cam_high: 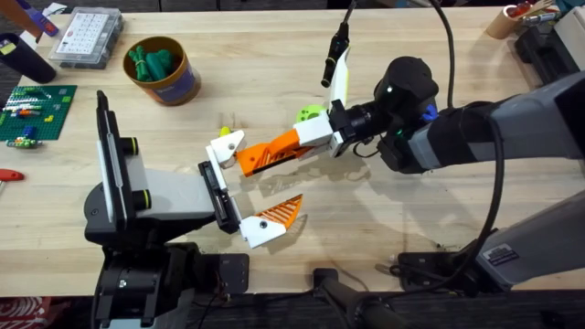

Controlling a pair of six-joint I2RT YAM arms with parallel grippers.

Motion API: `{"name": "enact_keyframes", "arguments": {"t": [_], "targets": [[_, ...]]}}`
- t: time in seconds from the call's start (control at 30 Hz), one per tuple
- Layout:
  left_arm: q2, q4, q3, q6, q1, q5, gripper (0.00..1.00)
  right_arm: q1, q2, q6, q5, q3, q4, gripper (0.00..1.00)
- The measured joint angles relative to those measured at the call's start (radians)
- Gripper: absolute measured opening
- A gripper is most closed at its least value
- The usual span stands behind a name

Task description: Pick up the gripper from the table and insert it into the empty holder that is missing its gripper. Then pick up a screw, insert it into the mounting hole, and use the screwdriver to tighten it. Finally, clean up the table by picking up the vegetable and placing it into the bucket.

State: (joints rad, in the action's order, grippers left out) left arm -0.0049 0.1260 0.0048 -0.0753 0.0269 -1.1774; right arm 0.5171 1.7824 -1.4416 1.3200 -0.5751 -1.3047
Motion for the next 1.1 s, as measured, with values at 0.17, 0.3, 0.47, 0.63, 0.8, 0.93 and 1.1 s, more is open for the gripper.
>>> {"name": "enact_keyframes", "arguments": {"t": [0.17,0.3,0.47,0.63,0.8,0.93,1.1], "targets": [[0.005,-0.006,0.000,0.001,0.000,0.000,0.986,-0.002,0.000,-0.012,0.005,0.000,0.016,0.019],[0.005,-0.006,0.000,0.001,0.000,-0.001,0.986,-0.017,0.000,-0.032,0.009,0.000,0.018,0.019],[0.005,-0.006,0.000,0.000,0.000,-0.001,0.986,-0.041,0.000,-0.052,0.017,0.000,0.018,0.019],[0.005,-0.006,0.000,0.001,0.000,-0.005,0.986,-0.042,0.000,-0.066,0.029,0.000,0.012,0.019],[0.005,-0.006,0.000,0.001,0.000,-0.005,0.986,-0.042,0.000,-0.085,0.043,0.000,0.007,0.019],[0.005,-0.006,0.000,0.001,0.000,-0.005,0.986,-0.037,0.000,-0.099,0.066,-0.001,0.007,0.019],[0.005,-0.006,0.000,0.001,0.000,-0.005,0.986,-0.029,0.000,-0.104,0.081,-0.021,0.007,0.019]]}}
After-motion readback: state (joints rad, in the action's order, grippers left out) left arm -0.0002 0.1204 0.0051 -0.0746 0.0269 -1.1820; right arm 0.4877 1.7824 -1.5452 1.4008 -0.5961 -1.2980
